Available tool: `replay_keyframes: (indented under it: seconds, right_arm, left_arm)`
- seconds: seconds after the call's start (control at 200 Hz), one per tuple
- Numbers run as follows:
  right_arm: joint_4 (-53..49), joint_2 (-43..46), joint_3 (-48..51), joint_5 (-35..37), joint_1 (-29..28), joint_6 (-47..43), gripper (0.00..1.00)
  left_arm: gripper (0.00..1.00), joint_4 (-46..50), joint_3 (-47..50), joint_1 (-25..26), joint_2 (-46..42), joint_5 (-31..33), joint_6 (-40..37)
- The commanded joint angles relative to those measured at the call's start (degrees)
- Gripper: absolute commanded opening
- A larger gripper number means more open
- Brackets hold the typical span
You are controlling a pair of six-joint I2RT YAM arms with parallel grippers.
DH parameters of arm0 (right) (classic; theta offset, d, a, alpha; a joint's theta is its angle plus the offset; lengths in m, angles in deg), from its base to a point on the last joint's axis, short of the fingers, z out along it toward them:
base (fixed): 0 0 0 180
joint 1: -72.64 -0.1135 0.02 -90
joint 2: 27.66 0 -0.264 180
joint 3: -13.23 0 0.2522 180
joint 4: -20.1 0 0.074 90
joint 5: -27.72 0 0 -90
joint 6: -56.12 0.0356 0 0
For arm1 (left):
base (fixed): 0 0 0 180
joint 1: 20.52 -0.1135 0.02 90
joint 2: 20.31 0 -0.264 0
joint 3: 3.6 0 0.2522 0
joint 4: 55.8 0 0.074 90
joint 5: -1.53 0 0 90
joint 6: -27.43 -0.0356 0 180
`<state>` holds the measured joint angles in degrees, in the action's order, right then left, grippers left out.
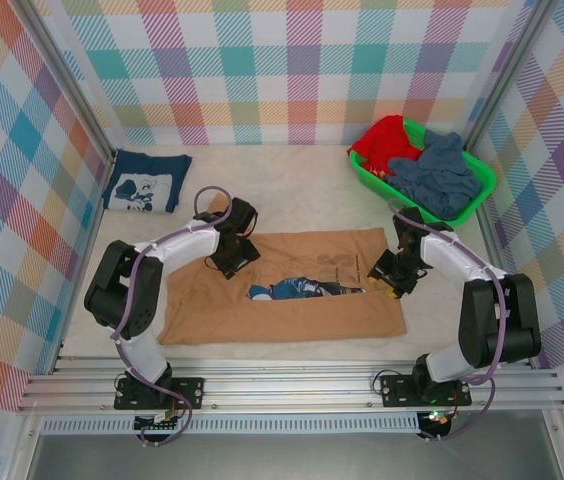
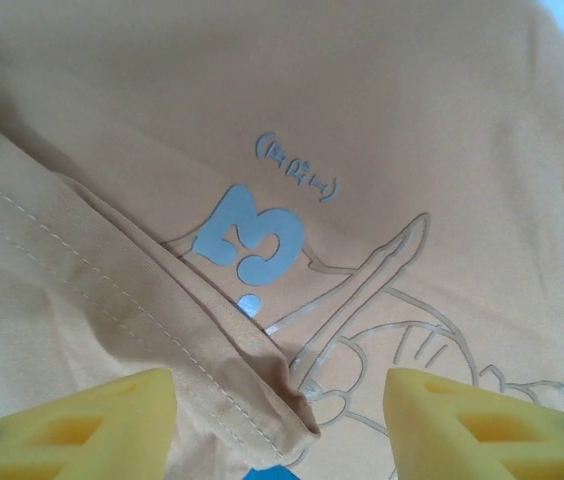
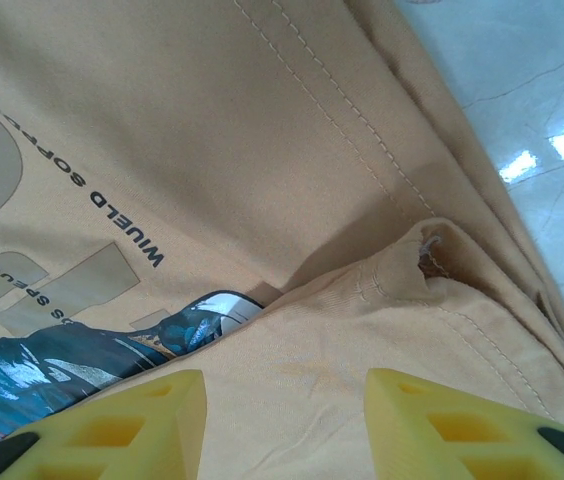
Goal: Fold and stack the t-shirts
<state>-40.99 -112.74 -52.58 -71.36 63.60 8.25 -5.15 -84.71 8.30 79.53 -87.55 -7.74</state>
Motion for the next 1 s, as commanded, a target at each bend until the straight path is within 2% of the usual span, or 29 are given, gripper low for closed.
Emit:
replay_keyframes:
  seconds: [0.0, 0.06, 0.17, 0.25, 0.35, 0.475, 0.7, 0.865, 0.995]
  right_arm:
    - [0.4, 0.6, -0.9, 0.2, -0.2, -1.6, 0.45]
    - [0.8, 1.1, -0.9, 0.4, -0.2, -1.8, 0.45]
    - [1.7, 1.0, -0.8, -0.4, -0.3, -2.0, 0.43]
    - [1.5, 0.9, -0.9, -0.4, -0.3, -2.2, 0.41]
    - [1.5, 1.4, -0.8, 0.4, -0.3, -3.4, 0.37]
    - [-0.4, 1.6, -0.3, 2.7, -0.3, -3.8, 0.31]
    - [2.6, 0.9, 4.5, 5.0, 0.3, -2.0, 0.31]
    - [5.1, -2.8, 5.4, 6.5, 3.2, -1.0, 0.34]
    - [3.6, -4.7, 4.3, 8.6, 4.5, 0.2, 0.24]
  left_arm:
    - [0.58, 5.0, -2.0, 0.5, -6.1, 4.6, -1.8]
    - [0.56, 5.4, -0.8, 0.5, -7.9, 4.4, -1.1]
    - [0.44, 3.8, 3.3, -0.2, -9.2, 0.1, 1.1]
    - [0.39, 5.6, 5.4, -0.8, -10.7, 0.8, 1.7]
    - [0.27, 6.1, 10.1, -4.4, -13.4, -0.6, 2.8]
    - [0.21, 6.9, 15.1, -7.5, -14.8, -1.6, 3.7]
    - [0.20, 5.4, 21.5, -9.2, -15.3, 2.5, 5.7]
    - [0.20, 4.2, 22.8, -9.5, -14.4, 4.2, 5.3]
    - [0.20, 4.4, 23.4, -10.3, -14.2, 5.6, 4.2]
